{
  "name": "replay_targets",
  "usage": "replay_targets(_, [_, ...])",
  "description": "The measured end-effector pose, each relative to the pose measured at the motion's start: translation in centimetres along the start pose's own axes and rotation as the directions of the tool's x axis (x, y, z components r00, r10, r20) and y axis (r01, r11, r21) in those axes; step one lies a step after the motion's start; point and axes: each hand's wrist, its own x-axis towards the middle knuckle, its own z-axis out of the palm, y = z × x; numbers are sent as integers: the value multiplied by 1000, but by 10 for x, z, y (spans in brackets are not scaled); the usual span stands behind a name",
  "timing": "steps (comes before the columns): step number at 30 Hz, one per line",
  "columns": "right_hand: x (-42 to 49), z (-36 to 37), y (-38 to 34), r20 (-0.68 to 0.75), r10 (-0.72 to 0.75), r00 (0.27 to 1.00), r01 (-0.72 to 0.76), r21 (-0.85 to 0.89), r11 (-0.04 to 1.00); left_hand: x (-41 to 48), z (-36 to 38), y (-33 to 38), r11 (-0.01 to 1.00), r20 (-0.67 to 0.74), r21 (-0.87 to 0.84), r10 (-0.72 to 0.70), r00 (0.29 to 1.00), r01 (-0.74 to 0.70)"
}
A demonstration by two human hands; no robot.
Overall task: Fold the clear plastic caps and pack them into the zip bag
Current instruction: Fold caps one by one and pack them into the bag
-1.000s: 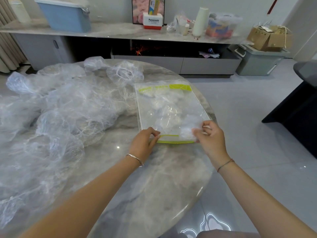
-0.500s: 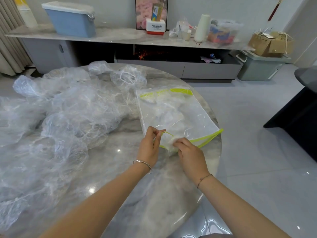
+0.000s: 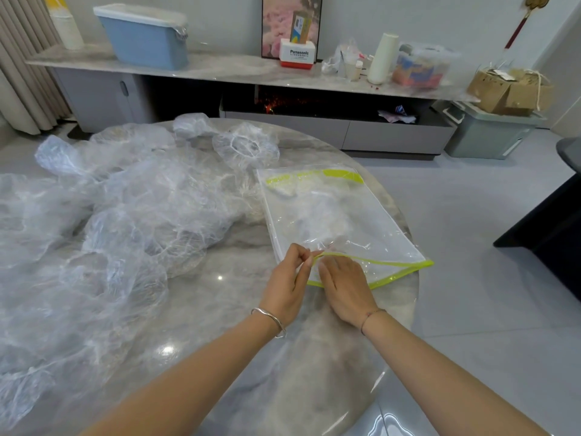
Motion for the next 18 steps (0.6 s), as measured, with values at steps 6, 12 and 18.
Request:
replay_targets(6, [63, -9, 2, 22, 66, 998, -63, -120, 991, -2, -1, -4, 999, 20, 48, -12, 1000, 11])
replay_targets(12, [3, -22, 13, 208, -45, 977, 40, 28, 999, 9, -5, -4, 996, 29, 81, -50, 998, 48])
replay_targets(18, [-71, -44, -1, 183, -218, 959, 184, 189, 965, -4, -29, -17, 886, 305, 461, -113, 946, -43])
